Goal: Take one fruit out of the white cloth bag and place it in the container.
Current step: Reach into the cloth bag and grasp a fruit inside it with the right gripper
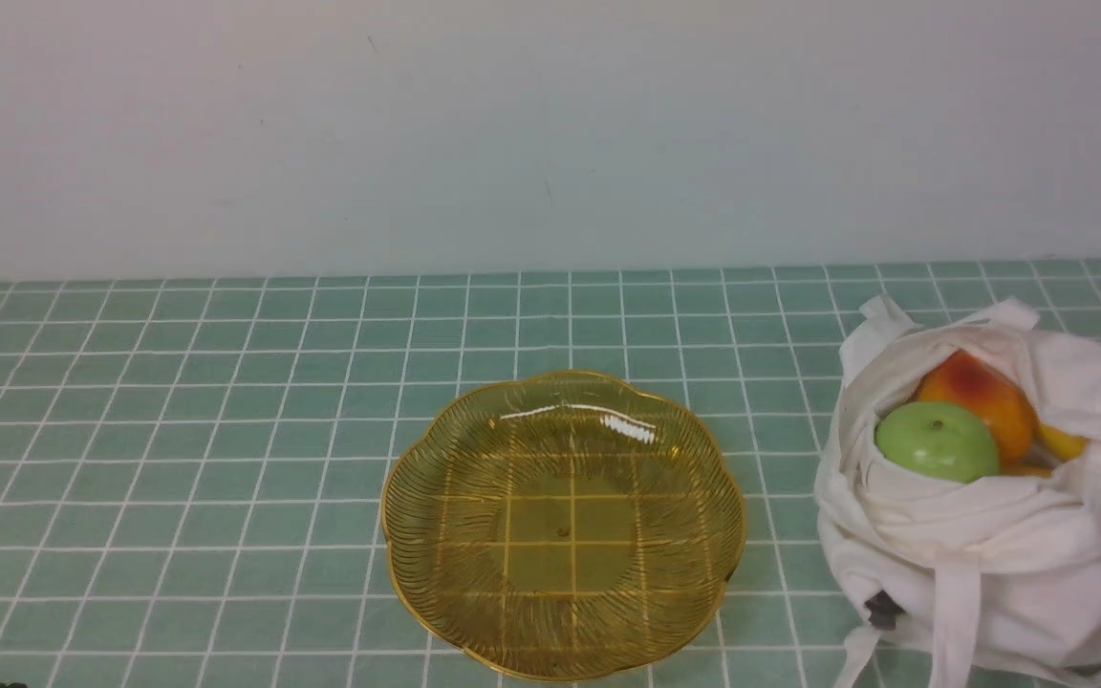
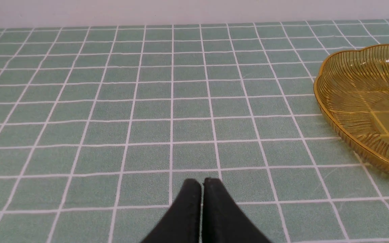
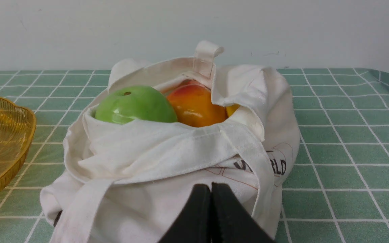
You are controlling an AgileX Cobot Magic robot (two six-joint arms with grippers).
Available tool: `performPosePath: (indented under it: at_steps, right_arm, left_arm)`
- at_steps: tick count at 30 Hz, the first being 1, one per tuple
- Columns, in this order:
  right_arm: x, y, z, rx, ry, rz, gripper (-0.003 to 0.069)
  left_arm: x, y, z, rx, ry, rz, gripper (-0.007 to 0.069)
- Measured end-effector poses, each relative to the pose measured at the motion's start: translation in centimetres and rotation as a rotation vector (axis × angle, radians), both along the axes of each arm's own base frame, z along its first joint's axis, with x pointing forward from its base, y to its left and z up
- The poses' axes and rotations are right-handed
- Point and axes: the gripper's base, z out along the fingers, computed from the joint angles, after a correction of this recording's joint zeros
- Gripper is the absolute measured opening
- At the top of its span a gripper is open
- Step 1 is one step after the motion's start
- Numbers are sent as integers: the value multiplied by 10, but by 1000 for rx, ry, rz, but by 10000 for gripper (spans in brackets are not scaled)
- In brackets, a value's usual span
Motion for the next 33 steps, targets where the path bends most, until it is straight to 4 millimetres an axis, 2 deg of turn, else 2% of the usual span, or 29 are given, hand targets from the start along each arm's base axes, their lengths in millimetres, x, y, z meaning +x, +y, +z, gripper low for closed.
performPosePath:
  at_steps: [27,29,33]
  right_arm:
    - [0,0,0,0,0,0,-15]
    - [0,1,1,40,-8,-2,-15]
    - [1,3,4,226,-69,-4,-15]
  left_arm:
    - [0,0,0,0,0,0,-8]
    - [0,0,0,0,0,0,-8]
    - [0,0,0,0,0,0,-8]
